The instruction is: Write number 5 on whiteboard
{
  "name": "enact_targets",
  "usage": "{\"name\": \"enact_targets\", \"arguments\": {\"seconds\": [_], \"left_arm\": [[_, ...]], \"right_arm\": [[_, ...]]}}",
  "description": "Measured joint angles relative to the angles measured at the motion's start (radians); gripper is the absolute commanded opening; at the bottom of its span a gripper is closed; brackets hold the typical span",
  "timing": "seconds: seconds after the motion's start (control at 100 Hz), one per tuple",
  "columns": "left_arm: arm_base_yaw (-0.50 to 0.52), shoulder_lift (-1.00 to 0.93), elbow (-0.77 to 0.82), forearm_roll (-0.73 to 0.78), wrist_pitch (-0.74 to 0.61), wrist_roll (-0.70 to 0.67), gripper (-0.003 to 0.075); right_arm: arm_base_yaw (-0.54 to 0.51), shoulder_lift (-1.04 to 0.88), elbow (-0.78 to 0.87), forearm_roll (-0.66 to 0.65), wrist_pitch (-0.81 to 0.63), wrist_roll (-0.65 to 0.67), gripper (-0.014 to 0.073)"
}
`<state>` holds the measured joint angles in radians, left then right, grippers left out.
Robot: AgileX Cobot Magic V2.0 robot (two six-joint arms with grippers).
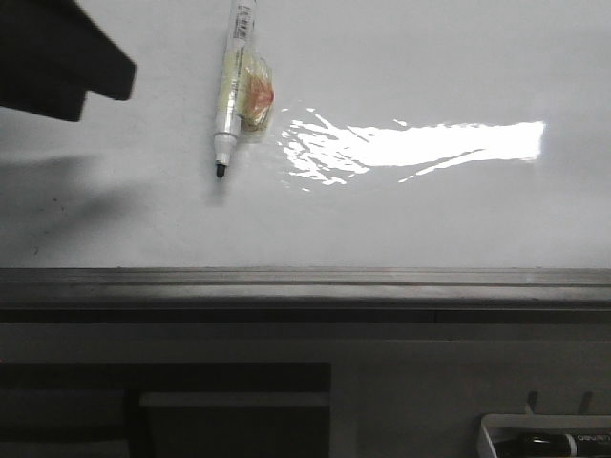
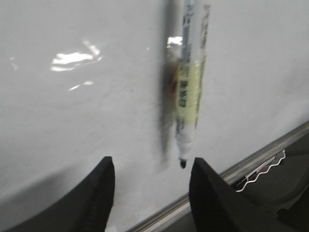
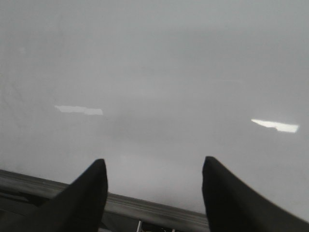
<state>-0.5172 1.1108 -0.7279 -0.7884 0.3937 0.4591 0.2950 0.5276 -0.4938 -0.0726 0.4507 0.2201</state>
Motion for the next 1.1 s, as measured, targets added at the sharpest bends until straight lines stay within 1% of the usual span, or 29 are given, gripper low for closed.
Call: {"name": "enact_targets", "arguments": {"seconds": [0.08, 0.2, 0.32, 0.52, 0.57, 0.61, 0.63, 0.64, 0.68, 0.69, 0.71, 0.72, 0.74, 0.85, 0.95, 1.02, 1.1], "left_arm": [[-0.061, 0.053, -0.025, -0.006, -0.048, 0.0, 0.0316], [-0.113, 0.131, -0.044, -0.01, -0.099, 0.0, 0.0316], [-0.123, 0.202, -0.062, -0.016, -0.12, 0.001, 0.0315], [-0.131, 0.251, -0.103, -0.03, -0.113, 0.001, 0.0309], [-0.134, 0.261, -0.107, -0.036, -0.113, 0.001, 0.0283], [-0.134, 0.265, -0.111, -0.038, -0.113, 0.001, 0.0236], [-0.134, 0.267, -0.111, -0.038, -0.113, 0.001, 0.0191], [-0.134, 0.267, -0.113, -0.038, -0.113, 0.001, 0.0191], [-0.134, 0.269, -0.113, -0.038, -0.113, 0.001, 0.0108], [-0.134, 0.271, -0.113, -0.038, -0.113, 0.001, 0.0076], [-0.134, 0.273, -0.113, -0.038, -0.113, 0.001, 0.0044], [-0.134, 0.273, -0.113, -0.038, -0.113, 0.001, 0.0012], [-0.134, 0.275, -0.113, -0.038, -0.113, 0.001, -0.0021], [-0.134, 0.272, -0.113, 0.001, -0.101, 0.001, -0.002], [-0.138, 0.251, -0.113, 0.095, -0.047, 0.01, -0.002], [-0.148, 0.222, -0.111, 0.184, 0.022, 0.041, -0.002], [-0.17, 0.178, -0.111, 0.287, 0.133, 0.095, -0.002]], "right_arm": [[0.0, 0.009, 0.0, 0.0, 0.0, 0.0, 0.0388], [0.0, 0.013, 0.0, 0.0, 0.0, 0.0, 0.0388], [0.0, 0.014, 0.0, 0.0, 0.0, 0.0, 0.0388], [0.0, 0.014, 0.0, 0.0, -0.006, 0.0, 0.0388], [0.0, 0.014, 0.0, 0.0, -0.006, 0.0, 0.0388], [0.0, 0.014, 0.0, 0.0, -0.006, 0.0, 0.0388], [0.0, 0.014, 0.0, 0.0, -0.006, 0.0, 0.0388], [0.0, 0.014, 0.0, 0.0, -0.006, 0.0, 0.0388], [0.0, 0.014, 0.0, 0.0, -0.006, 0.0, 0.0388], [0.0, 0.014, 0.0, 0.0, -0.006, 0.0, 0.0388], [0.0, 0.014, 0.0, 0.0, -0.006, 0.0, 0.0388], [0.0, 0.014, 0.0, 0.0, -0.006, 0.0, 0.0388], [0.0, 0.014, 0.0, 0.003, -0.006, 0.0, 0.0388], [0.012, 0.02, 0.0, 0.023, -0.006, -0.002, 0.0388], [0.057, 0.045, 0.0, 0.046, 0.005, -0.032, 0.0388], [0.114, 0.071, 0.0, 0.055, 0.005, -0.084, 0.0388], [0.207, 0.105, 0.0, 0.064, -0.001, -0.145, 0.0388]]}}
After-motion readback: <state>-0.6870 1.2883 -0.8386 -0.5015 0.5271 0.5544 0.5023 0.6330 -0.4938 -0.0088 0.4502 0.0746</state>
